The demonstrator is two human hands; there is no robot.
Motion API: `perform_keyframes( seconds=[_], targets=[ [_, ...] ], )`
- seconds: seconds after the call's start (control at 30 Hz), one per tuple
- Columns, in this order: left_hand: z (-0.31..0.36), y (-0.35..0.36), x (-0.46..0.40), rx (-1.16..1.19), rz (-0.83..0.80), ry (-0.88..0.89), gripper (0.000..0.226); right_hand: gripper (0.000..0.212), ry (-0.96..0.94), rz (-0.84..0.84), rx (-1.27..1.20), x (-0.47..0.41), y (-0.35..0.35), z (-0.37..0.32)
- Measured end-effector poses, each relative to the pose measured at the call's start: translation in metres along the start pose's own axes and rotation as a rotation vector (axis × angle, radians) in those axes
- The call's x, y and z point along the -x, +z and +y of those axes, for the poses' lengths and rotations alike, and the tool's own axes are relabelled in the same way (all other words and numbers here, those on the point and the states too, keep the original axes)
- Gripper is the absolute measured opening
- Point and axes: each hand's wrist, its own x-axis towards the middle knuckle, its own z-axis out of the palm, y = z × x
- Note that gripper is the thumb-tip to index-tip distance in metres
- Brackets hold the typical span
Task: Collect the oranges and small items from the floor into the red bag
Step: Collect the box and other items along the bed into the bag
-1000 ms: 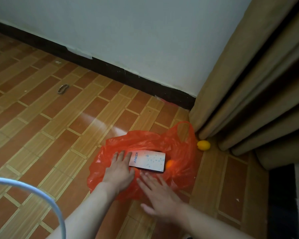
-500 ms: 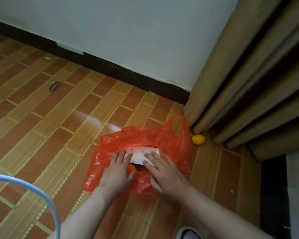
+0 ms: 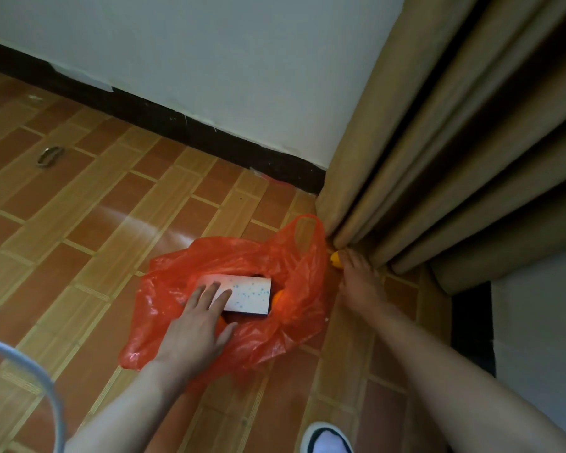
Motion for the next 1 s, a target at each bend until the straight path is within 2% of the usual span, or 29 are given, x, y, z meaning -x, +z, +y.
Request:
perform_keyframes(
  seconds=[0.2,0.3,0.4,0.57,0.7,0.77,0.83,0.93,1.0],
  targets=[
    [0.001,-0.008,0.006,-0.074,-0.032,-0.031,0.071,0.085,-0.06,-0.181,0.104,-0.024,-0.008,0.008],
    [0.002,-0.013,0.007,-0.1,-0.059,-0.052,0.071,0.069,-0.024,-0.171,0.059,-0.024,-0.001,0.006],
    [0.005,-0.019,0.007,-0.128,-0.111,-0.085,0.07,0.054,0.034,-0.158,-0.108,-0.009,0.021,0.002],
    [0.037,-0.047,-0.005,-0.173,-0.275,-0.241,0.063,0.054,0.175,0.135,-0.41,0.025,0.023,-0.005],
    [0.072,-0.08,-0.015,-0.216,-0.379,-0.354,0.055,0.052,0.057,0.407,-0.492,0.037,-0.023,-0.021],
    [0.081,-0.088,-0.015,-0.279,-0.354,-0.343,0.047,0.052,-0.032,0.477,-0.535,0.044,-0.051,-0.04],
    [0.08,-0.09,-0.014,-0.326,-0.262,-0.3,0.039,0.053,-0.138,0.492,-0.582,0.05,-0.071,-0.066],
    [0.065,-0.092,-0.01,-0.314,-0.059,-0.196,0.031,0.057,-0.337,0.433,-0.578,0.057,-0.076,-0.107],
    [0.045,-0.091,-0.003,-0.346,0.027,-0.094,0.035,0.059,-0.463,0.357,-0.499,0.06,-0.064,-0.126]
  ],
)
